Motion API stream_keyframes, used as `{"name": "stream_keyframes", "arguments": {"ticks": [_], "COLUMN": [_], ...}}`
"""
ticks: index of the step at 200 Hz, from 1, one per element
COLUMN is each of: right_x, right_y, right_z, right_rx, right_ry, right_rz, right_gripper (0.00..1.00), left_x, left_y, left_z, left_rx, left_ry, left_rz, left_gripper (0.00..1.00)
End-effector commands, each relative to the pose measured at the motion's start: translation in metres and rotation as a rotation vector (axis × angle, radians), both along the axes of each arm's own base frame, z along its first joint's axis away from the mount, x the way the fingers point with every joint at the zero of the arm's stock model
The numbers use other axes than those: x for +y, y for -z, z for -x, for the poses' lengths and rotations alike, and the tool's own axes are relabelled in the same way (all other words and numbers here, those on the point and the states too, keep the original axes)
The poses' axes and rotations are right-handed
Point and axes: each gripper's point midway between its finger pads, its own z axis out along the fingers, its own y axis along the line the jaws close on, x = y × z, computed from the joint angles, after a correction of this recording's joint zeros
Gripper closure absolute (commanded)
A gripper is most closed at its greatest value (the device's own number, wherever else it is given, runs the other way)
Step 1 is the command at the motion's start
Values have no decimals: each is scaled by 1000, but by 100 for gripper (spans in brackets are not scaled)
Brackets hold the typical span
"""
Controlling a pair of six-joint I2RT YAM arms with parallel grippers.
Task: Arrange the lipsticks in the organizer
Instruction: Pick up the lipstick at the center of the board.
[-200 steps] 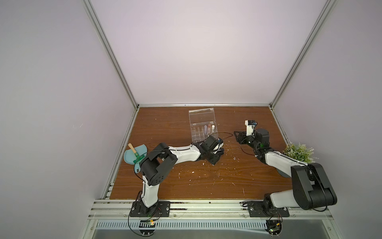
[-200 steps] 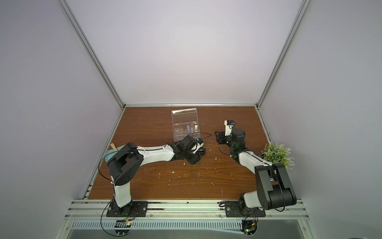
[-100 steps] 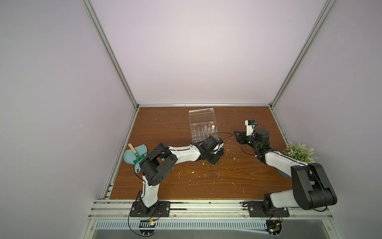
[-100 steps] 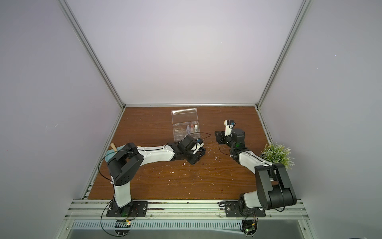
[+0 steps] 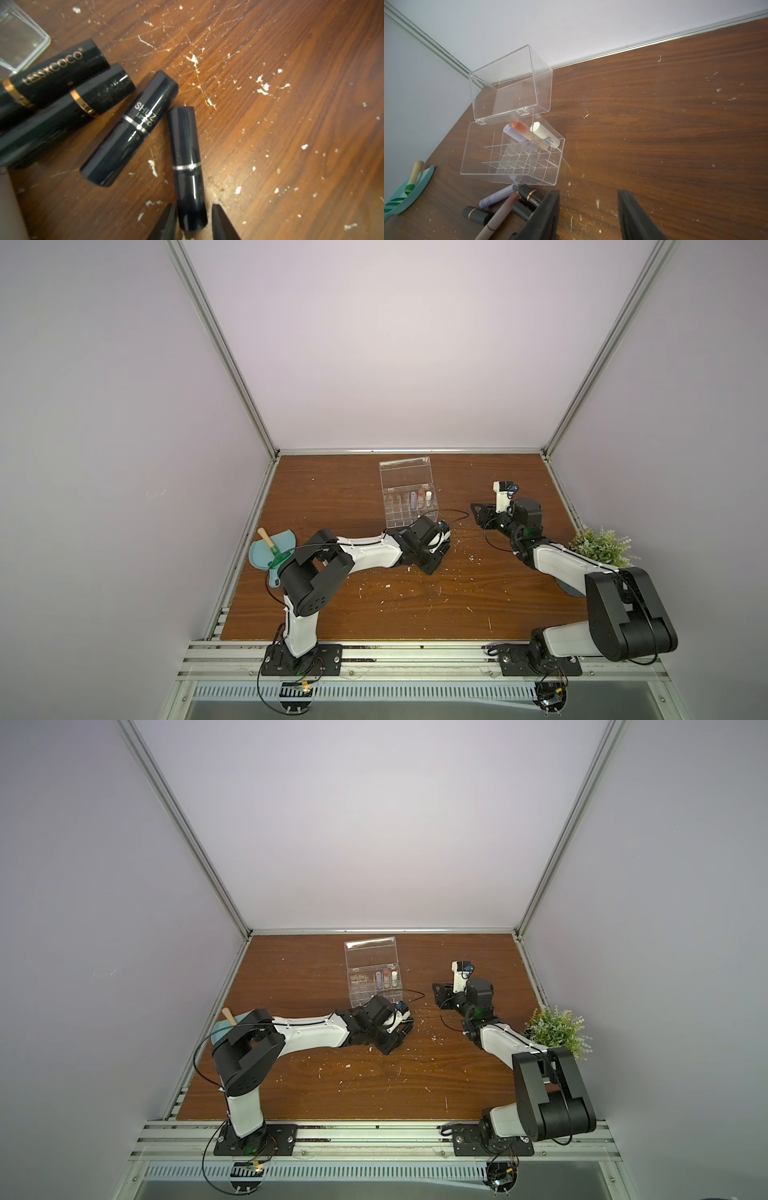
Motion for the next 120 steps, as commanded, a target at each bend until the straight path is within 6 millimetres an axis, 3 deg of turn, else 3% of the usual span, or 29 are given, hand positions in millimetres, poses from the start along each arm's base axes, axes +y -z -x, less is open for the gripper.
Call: {"name": "stream_keyframes", "arguments": {"ticks": [1,43,61,72,120], "right_x": [8,12,11,11,9], "right_y": [-15,-16,-16,-16,-12], "right_z": [-4,-5,-6,-6,-9], "right_rx": [-27,-7,-4,0,13], "right_ry": [-45,-89,-91,-94,-97], "right_rz": [-46,-79,-81,-84,-93], "right_gripper": [48,48,48,48,48], "left_x": [-2,-2,-2,-4,-18], "left_y": [-21,-49,-45,-41,-33], "left_z": [6,4,1,-1,-4], "left_rx": [-22,-80,-86,-78,-41], "left_ry": [6,-14,-19,-16,-9], "left_rz": [46,130,108,93,98], "left_gripper": [69,69,46,38,36]}}
